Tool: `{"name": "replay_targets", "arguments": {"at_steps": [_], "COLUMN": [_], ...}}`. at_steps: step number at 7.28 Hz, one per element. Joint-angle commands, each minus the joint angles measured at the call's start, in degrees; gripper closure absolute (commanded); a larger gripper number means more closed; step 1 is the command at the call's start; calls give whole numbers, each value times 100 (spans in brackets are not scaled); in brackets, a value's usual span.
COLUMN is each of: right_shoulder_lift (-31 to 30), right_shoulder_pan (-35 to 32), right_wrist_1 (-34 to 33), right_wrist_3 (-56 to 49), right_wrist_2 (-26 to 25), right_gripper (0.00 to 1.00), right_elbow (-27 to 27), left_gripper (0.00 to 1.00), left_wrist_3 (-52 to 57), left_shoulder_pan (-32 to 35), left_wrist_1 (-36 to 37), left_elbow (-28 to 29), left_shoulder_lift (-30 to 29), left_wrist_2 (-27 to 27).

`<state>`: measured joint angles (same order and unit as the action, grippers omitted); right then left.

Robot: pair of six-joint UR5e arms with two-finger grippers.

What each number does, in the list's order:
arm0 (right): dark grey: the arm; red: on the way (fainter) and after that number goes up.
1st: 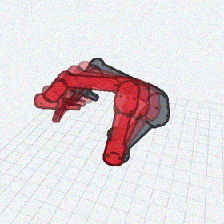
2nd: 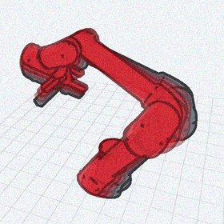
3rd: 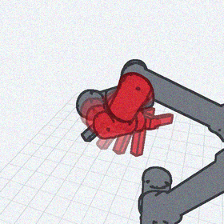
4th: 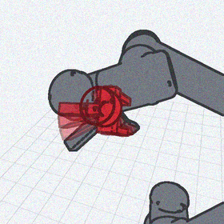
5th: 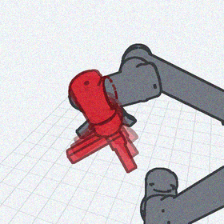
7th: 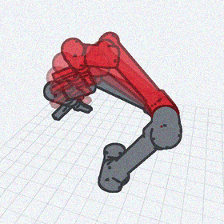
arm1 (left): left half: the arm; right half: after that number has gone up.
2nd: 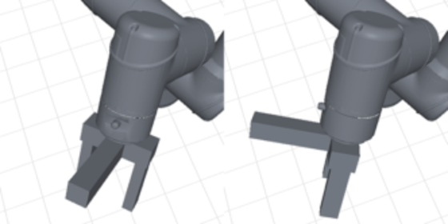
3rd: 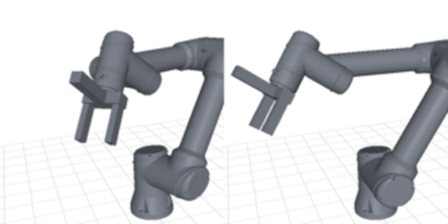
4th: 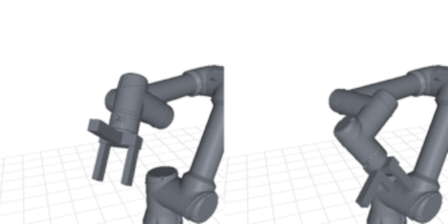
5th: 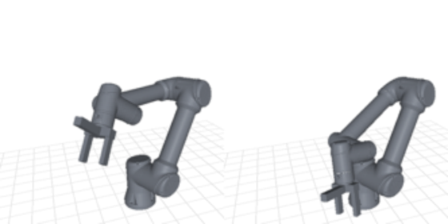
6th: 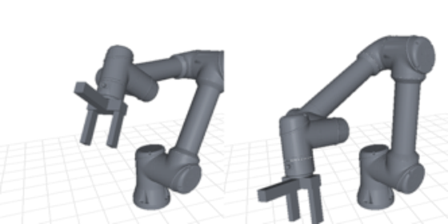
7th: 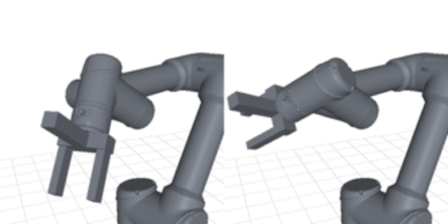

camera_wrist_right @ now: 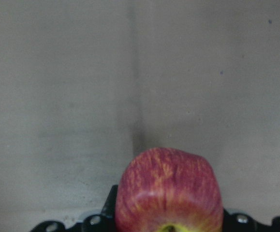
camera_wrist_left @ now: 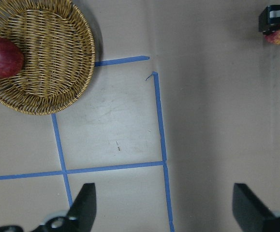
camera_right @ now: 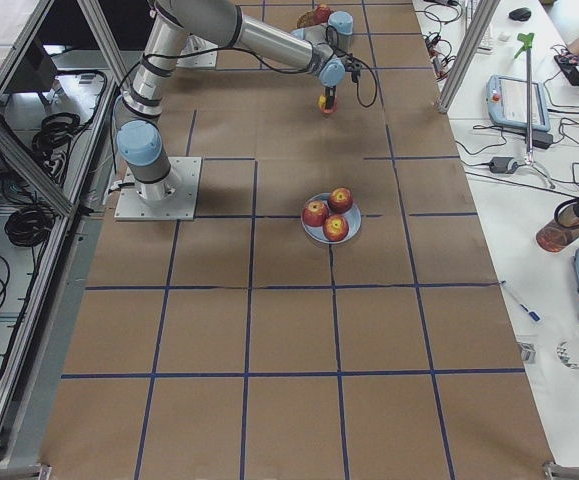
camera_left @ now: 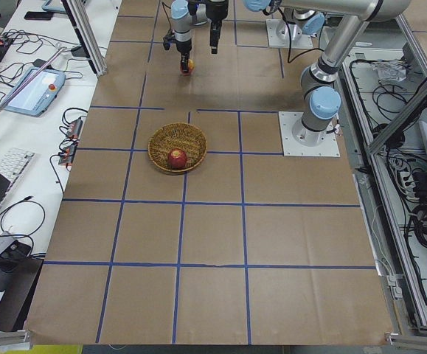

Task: Transfer apple from basket to plate
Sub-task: 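Lower the right gripper and grasp the yellow-red apple, then carry the apple with the right gripper over the white plate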

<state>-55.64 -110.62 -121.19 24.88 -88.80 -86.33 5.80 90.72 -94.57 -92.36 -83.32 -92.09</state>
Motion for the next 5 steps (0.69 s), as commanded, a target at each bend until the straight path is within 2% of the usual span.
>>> {"name": "replay_targets", "arguments": {"at_steps": [1,3,5], "right_shoulder_lift": [-375,-1077,-1615], "right_shoulder_pan": [189,942,2152], "right_wrist_1": [399,1426,2044], "right_wrist_3": [-45,-735,-2190], "right_wrist_2": [12,160,161], "right_gripper": [54,54,55], "right_elbow": [221,380,328], "left_gripper": [1,1,1], "left_wrist_3": [0,0,9], "left_shoulder_pan": [8,8,8], "left_wrist_1": [0,0,0], "left_elbow": [-1,7,7], "left_shoulder_lift": [0,0,0], "left_wrist_2": [-2,-2,-2]}}
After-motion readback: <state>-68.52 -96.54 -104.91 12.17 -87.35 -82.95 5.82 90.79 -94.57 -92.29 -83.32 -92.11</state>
